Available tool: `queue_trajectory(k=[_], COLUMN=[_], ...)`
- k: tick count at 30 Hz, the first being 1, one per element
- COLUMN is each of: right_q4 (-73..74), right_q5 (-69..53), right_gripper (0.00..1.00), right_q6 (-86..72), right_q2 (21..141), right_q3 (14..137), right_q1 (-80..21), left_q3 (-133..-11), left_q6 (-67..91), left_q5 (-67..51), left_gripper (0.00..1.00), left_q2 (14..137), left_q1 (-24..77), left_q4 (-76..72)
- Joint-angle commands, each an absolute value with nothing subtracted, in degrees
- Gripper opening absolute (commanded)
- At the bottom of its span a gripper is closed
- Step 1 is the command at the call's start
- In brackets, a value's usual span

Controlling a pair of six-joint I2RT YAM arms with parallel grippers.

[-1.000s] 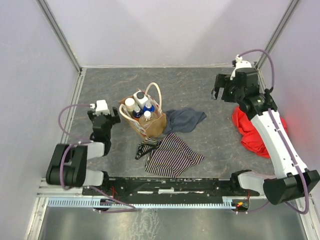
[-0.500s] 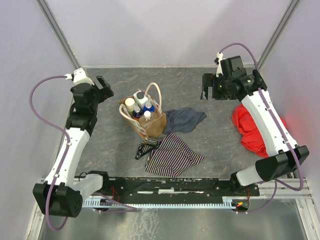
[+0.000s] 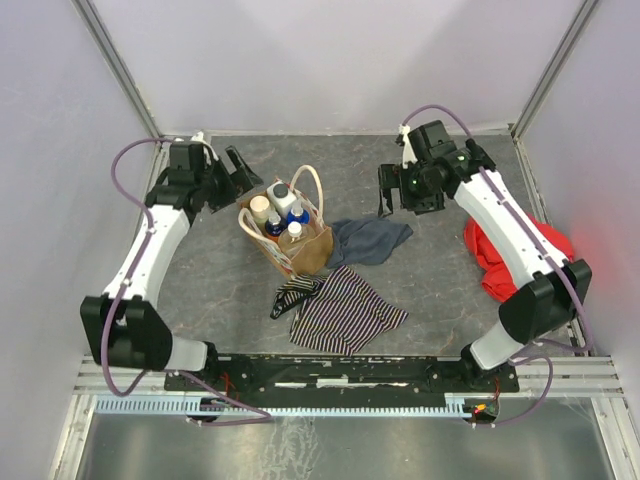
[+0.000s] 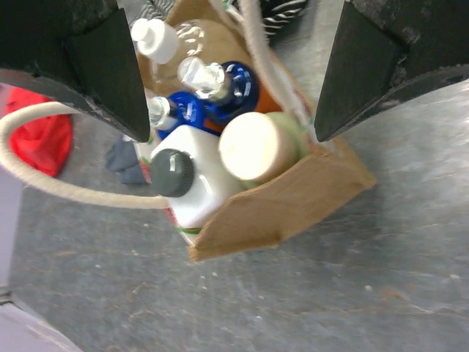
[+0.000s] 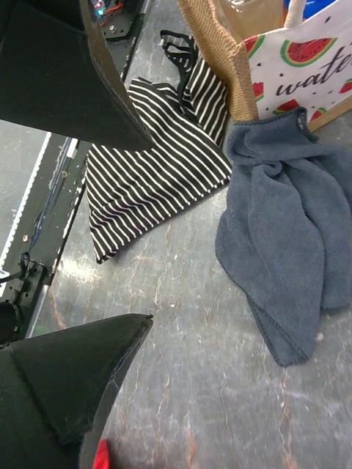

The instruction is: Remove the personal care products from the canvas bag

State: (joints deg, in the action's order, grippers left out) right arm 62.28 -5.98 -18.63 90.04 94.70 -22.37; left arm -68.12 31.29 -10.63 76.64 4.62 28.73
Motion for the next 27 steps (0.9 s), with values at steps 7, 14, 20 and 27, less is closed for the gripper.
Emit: queue_trajectory(k=[7, 14, 20, 27], right_q4=[58.1, 49.5, 46.2, 46.1], right_q5=[-2.6, 1.5, 4.1, 4.1], right_gripper=[1.0, 1.0, 1.0, 1.0], right_q6=[-20.4, -24.6, -27.5, -29.1], right_q2=[101.2, 109.4, 114.2, 118.7], right_q3=[95.1, 93.5, 93.7, 94.5], right_q1=[-30.0, -31.7, -31.7, -31.7], left_q3=[-75.2, -78.9, -78.5, -78.0], left_q6=[37.4, 32.1, 29.4, 30.1], left_q5=[-21.4, -11.4, -3.6, -2.6], left_gripper=[0.99, 0.99, 0.99, 0.99], left_q2=[79.4, 73.4, 73.9, 74.5], left_q1=[4.3, 4.3, 4.3, 4.3], left_q4=[34.6, 44.5, 50.6, 52.0])
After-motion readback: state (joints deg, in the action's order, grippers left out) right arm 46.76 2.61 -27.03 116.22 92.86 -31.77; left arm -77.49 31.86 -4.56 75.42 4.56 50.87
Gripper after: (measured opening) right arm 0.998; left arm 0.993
